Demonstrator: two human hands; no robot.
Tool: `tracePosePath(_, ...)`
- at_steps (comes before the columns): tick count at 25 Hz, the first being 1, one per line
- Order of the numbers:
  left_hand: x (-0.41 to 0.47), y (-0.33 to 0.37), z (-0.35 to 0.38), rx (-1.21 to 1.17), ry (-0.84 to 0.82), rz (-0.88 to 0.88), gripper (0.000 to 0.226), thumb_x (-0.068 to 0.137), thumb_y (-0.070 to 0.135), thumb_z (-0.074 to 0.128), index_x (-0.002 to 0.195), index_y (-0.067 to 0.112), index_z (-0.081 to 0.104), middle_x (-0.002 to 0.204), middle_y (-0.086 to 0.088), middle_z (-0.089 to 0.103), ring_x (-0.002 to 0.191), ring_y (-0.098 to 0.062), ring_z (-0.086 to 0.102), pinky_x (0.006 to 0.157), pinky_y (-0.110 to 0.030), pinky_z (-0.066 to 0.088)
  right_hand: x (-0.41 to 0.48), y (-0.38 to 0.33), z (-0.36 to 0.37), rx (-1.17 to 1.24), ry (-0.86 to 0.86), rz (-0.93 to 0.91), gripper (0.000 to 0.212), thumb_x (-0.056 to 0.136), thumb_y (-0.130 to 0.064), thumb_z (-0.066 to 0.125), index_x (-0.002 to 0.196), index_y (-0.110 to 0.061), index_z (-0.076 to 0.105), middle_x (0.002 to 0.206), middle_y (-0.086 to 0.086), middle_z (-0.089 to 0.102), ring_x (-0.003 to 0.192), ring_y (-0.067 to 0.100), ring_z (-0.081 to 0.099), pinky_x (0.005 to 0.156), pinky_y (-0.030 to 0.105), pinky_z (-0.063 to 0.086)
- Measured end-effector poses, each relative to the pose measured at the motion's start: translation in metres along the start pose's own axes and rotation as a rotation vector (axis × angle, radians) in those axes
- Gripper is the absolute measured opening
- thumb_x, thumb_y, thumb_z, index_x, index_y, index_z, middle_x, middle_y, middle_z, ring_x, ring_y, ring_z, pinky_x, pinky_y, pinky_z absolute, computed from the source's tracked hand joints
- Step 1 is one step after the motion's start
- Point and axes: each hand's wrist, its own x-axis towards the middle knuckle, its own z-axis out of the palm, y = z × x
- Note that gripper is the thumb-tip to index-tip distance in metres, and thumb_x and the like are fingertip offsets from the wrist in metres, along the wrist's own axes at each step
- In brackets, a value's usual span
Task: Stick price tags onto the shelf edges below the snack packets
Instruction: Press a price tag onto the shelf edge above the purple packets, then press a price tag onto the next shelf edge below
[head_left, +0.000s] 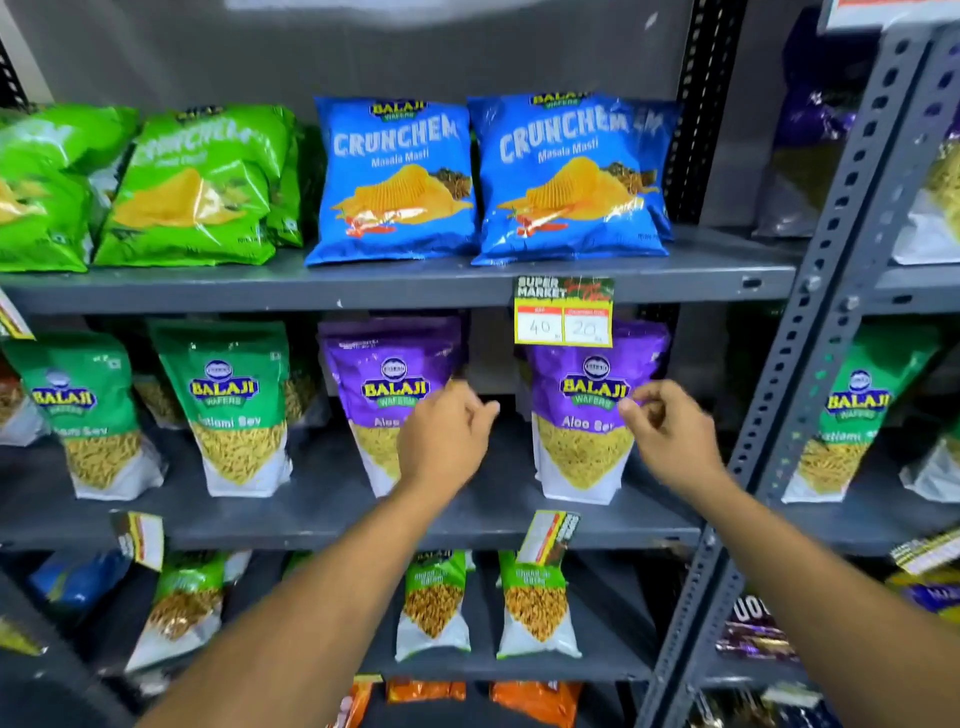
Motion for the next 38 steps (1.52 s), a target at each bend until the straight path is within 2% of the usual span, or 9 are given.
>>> tracePosePath(5,-0.093,-0.076,0.082,0.014,-0.357,-0.228,0.027,0.082,0.044,0.065,0.074,0.018,0.066,0.079,-0.001,0.076,0.081,-0.025,0.07,0.064,-0.033,0.054,-0.082,0.109,0.065,0.042,-0.195,0.257,0.009,0.083,-0.012,0.068,0.087,-0.012,0.06,0.062,-0.004,0.056,0.065,0.021,0.055,0.071,0.034,0.044)
tracePosePath(10,-0.072,-0.057,0.114,0.132,-0.405,0.13,0.02,0.082,0.039,0.062,0.086,0.02,0.068,0.088,-0.002,0.073,0.087,-0.03,0.063,0.071,-0.035,0.051,-0.14,0.172,0.128,0.091,-0.262,0.538,0.036,0.079,-0.001,0.069,0.07,-0.033,0.055,0.073,-0.001,0.066,0.091,0.037,0.067,0.088,0.051,0.051)
tracePosePath(13,-0.039,-0.039,0.138,0.169,-0.507,0.351,0.026,0.083,0.034,0.061,0.103,0.02,0.07,0.105,-0.007,0.071,0.097,-0.035,0.057,0.082,-0.038,0.049,-0.14,0.177,0.149,0.105,-0.247,0.618,0.013,0.08,-0.006,0.069,0.087,-0.017,0.069,0.087,0.011,0.07,0.087,0.025,0.063,0.085,0.041,0.049)
tracePosePath(15,-0.025,-0.031,0.156,0.228,-0.639,0.436,0.03,0.084,0.035,0.062,0.108,0.019,0.069,0.112,-0.008,0.069,0.105,-0.035,0.056,0.088,-0.04,0.049,-0.132,0.176,0.157,0.167,-0.259,0.653,0.02,0.082,-0.008,0.067,0.103,-0.007,0.067,0.086,0.007,0.067,0.082,0.021,0.06,0.081,0.039,0.049)
tracePosePath(19,-0.006,-0.019,0.175,0.331,-0.837,0.488,0.026,0.083,0.035,0.062,0.105,0.023,0.069,0.112,-0.007,0.068,0.108,-0.034,0.054,0.085,-0.043,0.052,-0.114,0.163,0.167,0.227,-0.297,0.686,0.015,0.085,-0.011,0.064,0.097,-0.019,0.065,0.085,0.0,0.065,0.081,0.017,0.059,0.083,0.038,0.051)
tracePosePath(22,-0.003,-0.016,0.177,0.321,-0.84,0.504,0.016,0.081,0.027,0.064,0.093,0.024,0.074,0.101,-0.004,0.072,0.101,-0.031,0.056,0.078,-0.039,0.054,-0.113,0.157,0.173,0.276,-0.211,0.695,0.002,0.084,-0.012,0.065,0.084,-0.012,0.067,0.073,0.003,0.063,0.071,0.017,0.054,0.07,0.033,0.044)
tracePosePath(26,-0.002,-0.014,0.172,0.314,-0.798,0.503,0.014,0.081,0.02,0.062,0.089,0.024,0.073,0.099,-0.003,0.073,0.1,-0.029,0.057,0.077,-0.035,0.049,-0.117,0.161,0.163,0.248,-0.204,0.616,0.022,0.087,-0.022,0.064,0.066,-0.013,0.061,0.061,0.001,0.055,0.064,0.015,0.046,0.059,0.031,0.039)
tracePosePath(34,-0.048,-0.076,0.144,0.125,-0.598,0.187,0.016,0.086,0.024,0.059,0.099,0.026,0.069,0.091,0.004,0.076,0.095,-0.025,0.059,0.075,-0.033,0.052,-0.121,0.169,0.114,0.323,-0.142,0.578,0.016,0.082,-0.009,0.069,0.07,-0.019,0.072,0.079,0.0,0.074,0.077,0.015,0.066,0.076,0.029,0.052)
tracePosePath(38,-0.067,-0.077,0.149,0.165,-0.482,0.17,0.017,0.08,0.014,0.055,0.08,0.02,0.071,0.077,0.003,0.076,0.079,-0.028,0.061,0.063,-0.031,0.053,-0.097,0.158,0.103,0.363,-0.071,0.576,0.013,0.081,-0.007,0.07,0.074,-0.018,0.07,0.078,0.002,0.071,0.076,0.016,0.065,0.074,0.027,0.052)
